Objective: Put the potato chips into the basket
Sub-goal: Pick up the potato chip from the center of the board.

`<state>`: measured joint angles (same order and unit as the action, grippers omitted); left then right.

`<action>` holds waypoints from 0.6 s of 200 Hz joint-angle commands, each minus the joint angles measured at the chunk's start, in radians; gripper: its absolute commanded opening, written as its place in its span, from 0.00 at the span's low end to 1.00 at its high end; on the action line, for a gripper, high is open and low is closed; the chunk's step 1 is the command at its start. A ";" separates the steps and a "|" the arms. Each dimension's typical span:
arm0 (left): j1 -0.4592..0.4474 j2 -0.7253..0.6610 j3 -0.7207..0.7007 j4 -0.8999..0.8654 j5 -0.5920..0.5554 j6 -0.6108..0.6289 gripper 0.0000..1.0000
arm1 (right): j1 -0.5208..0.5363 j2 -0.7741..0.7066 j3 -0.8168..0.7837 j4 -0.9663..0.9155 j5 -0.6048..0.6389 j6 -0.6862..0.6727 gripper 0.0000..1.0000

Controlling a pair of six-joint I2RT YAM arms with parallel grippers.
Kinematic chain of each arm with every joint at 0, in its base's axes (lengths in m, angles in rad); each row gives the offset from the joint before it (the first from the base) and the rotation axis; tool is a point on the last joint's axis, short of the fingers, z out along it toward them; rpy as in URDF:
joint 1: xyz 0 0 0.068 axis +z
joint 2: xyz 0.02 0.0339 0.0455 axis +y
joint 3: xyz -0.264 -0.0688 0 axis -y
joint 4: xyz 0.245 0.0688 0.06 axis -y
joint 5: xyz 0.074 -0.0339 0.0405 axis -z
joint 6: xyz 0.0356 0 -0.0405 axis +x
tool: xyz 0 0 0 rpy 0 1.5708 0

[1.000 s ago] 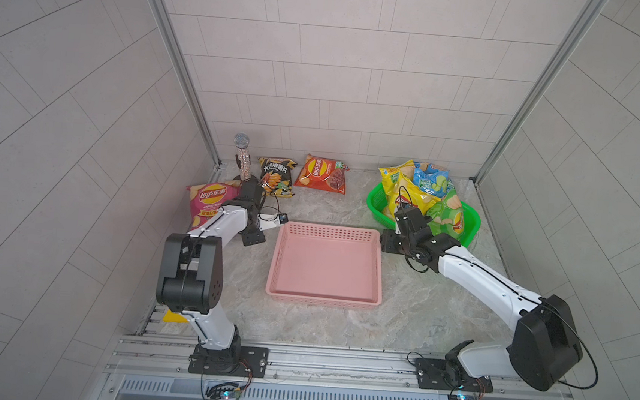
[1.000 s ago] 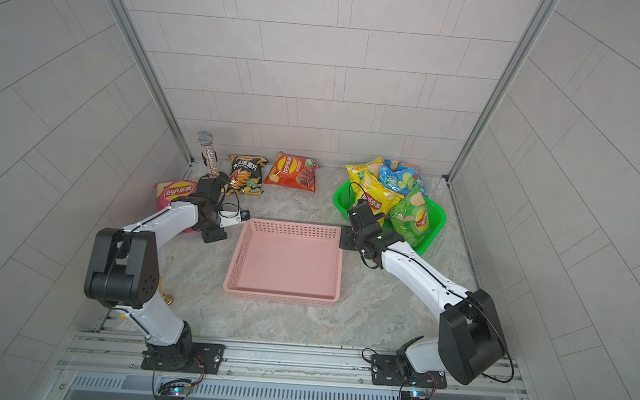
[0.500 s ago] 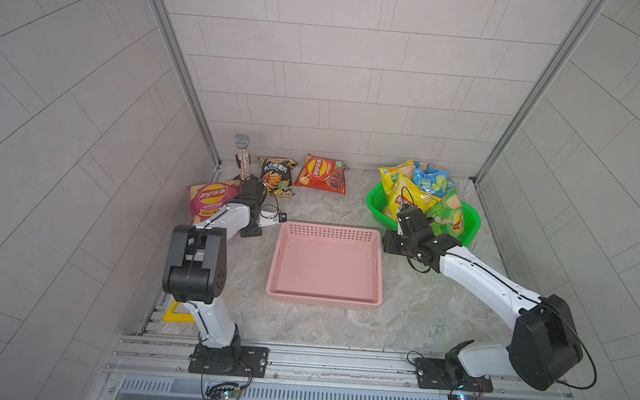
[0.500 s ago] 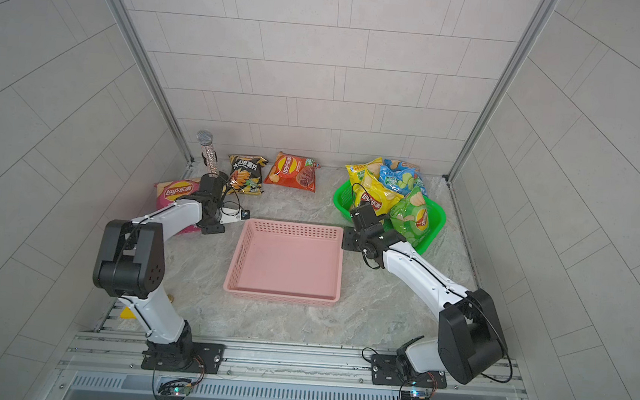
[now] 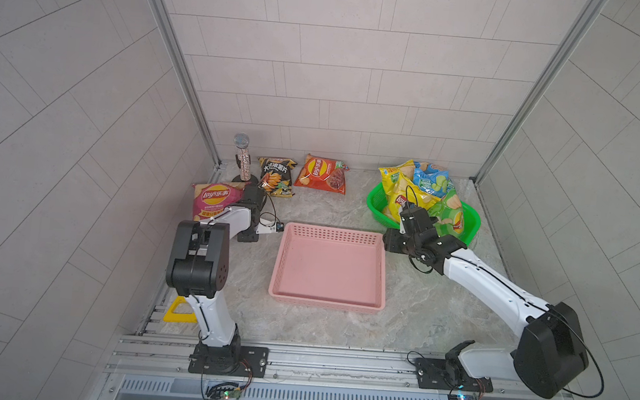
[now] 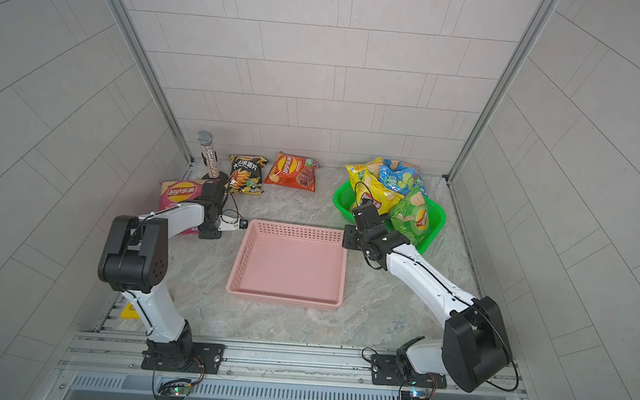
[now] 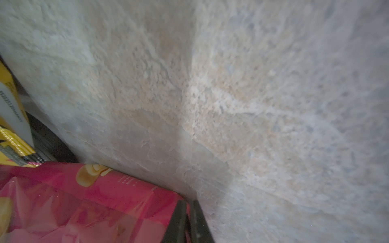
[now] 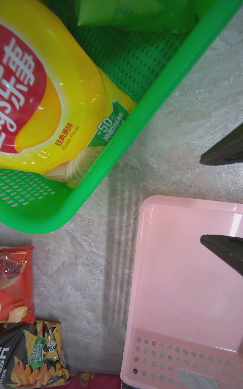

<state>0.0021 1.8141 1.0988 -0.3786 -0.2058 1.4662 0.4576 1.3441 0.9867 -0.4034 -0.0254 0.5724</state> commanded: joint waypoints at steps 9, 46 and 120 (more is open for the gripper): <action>0.002 -0.054 -0.020 -0.027 0.007 0.012 0.00 | -0.002 -0.037 -0.004 -0.003 0.000 -0.005 0.58; 0.002 -0.135 -0.027 -0.070 0.021 0.005 0.00 | -0.002 -0.051 -0.003 -0.014 0.004 -0.006 0.58; 0.002 -0.302 0.000 -0.176 0.017 -0.007 0.00 | -0.002 -0.058 -0.004 -0.015 0.004 -0.006 0.58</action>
<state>0.0021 1.5597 1.0779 -0.4782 -0.1776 1.4651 0.4576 1.3113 0.9867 -0.4019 -0.0269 0.5724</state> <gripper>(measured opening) 0.048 0.583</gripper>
